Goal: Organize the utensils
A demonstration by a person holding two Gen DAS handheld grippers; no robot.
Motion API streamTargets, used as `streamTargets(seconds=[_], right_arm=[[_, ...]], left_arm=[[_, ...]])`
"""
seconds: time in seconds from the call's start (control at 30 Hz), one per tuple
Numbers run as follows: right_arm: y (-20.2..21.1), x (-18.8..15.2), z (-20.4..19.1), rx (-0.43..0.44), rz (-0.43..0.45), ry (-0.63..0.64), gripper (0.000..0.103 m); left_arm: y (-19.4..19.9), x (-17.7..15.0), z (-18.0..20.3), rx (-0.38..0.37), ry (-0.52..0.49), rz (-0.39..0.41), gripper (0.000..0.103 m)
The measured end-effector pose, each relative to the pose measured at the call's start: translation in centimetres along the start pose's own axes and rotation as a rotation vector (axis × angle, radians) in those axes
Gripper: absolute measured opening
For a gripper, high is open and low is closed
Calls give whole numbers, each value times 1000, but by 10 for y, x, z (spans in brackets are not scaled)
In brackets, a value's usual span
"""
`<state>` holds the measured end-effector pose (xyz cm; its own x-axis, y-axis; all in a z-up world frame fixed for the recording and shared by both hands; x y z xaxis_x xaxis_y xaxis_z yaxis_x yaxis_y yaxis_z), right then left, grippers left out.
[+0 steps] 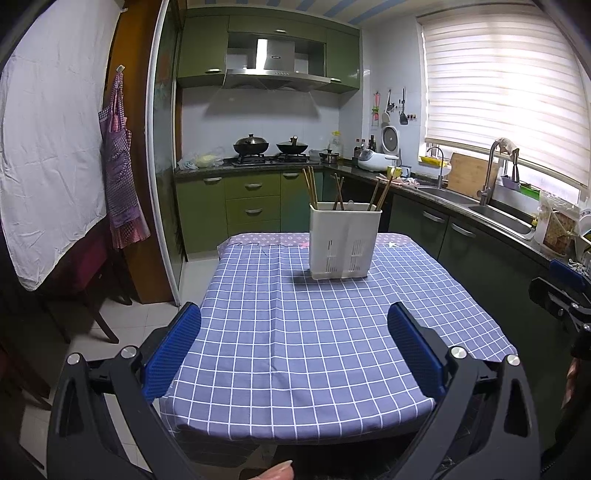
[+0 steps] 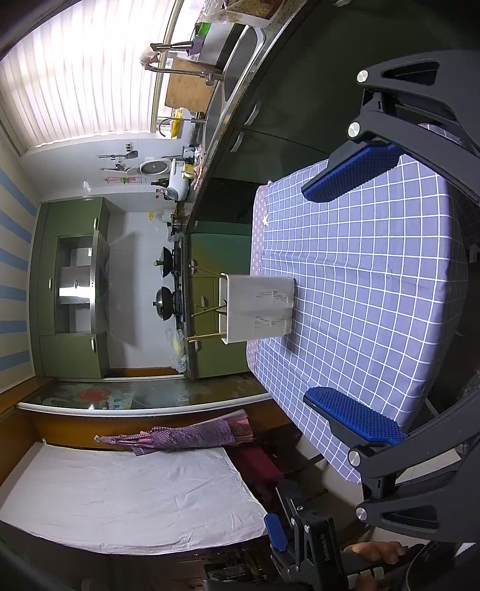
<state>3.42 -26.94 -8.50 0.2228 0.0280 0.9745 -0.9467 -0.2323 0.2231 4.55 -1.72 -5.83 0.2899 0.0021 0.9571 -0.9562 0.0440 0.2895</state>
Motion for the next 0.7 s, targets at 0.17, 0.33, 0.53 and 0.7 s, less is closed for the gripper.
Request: streamTargets(seconds=[0.17, 0.33, 0.53, 0.7], right_arm=[[0, 0, 1, 1, -1, 1, 98], [0, -1, 2, 3, -4, 1, 98], [-3, -3, 3, 6, -11, -2, 98], [-5, -4, 3, 11, -17, 1, 98]], left_arm=[[1, 0, 0, 2, 0, 0, 96], [1, 0, -1, 4, -5, 2, 96], [2, 0, -1, 5, -4, 2, 96], [1, 1, -3, 5, 0, -2, 96]])
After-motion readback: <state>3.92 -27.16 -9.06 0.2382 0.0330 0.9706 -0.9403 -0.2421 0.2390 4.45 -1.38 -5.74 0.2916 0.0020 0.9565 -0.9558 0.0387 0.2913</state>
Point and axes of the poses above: each gripper's, at about its wrist camera, not at the fingertips, and y roughly against the way its jaws point, z to its right, x to its top, the point moved 4 cm from there along -y, roughly the way its jaws point, and after that the axes turned 8 degrees about z, right-handed, at the moved point
